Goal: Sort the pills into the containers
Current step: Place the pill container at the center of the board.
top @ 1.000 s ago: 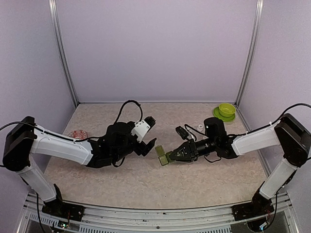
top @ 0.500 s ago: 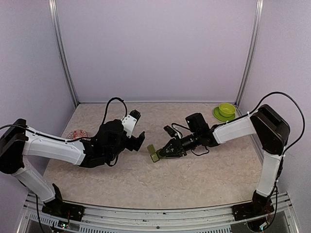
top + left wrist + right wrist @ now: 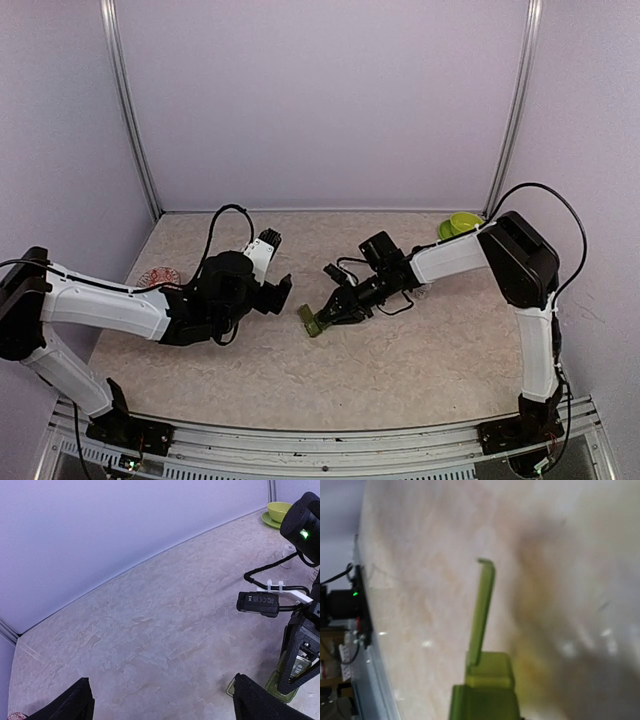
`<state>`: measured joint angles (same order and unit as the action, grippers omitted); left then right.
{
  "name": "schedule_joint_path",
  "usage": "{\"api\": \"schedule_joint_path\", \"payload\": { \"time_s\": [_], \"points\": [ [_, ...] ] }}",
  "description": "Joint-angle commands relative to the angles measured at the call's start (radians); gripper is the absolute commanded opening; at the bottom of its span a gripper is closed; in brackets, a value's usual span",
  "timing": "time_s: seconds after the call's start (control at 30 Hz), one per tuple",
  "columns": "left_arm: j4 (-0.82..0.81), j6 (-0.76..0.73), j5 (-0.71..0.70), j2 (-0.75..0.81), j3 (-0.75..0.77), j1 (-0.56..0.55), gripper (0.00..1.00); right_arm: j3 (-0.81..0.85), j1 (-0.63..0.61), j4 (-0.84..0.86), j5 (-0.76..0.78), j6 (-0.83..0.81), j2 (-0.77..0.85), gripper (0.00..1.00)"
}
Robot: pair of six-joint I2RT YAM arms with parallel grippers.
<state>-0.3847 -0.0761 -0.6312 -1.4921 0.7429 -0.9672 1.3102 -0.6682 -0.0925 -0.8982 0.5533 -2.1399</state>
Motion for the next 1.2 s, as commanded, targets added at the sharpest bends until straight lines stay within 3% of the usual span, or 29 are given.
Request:
{"api": "schedule_joint_path", "payload": {
  "time_s": [0.0,0.5,0.87,1.17],
  "points": [
    [0.028,0.043,-0.021,0.023,-0.022,0.004,0.94,0.07,0.01,-0.138,0.072,-0.082,-0.04,0.35],
    [0.023,0.059,-0.006,-0.001,-0.017,0.004,0.94,0.157,0.076,-0.271,0.172,-0.175,-0.041,0.64],
    [0.028,0.065,-0.011,-0.01,-0.011,0.005,0.95,0.085,0.075,-0.348,0.435,-0.232,0.131,0.76],
    [0.038,0.072,-0.013,-0.037,0.017,0.007,0.98,-0.068,-0.03,-0.304,0.457,-0.219,0.222,0.78]
  ]
}}
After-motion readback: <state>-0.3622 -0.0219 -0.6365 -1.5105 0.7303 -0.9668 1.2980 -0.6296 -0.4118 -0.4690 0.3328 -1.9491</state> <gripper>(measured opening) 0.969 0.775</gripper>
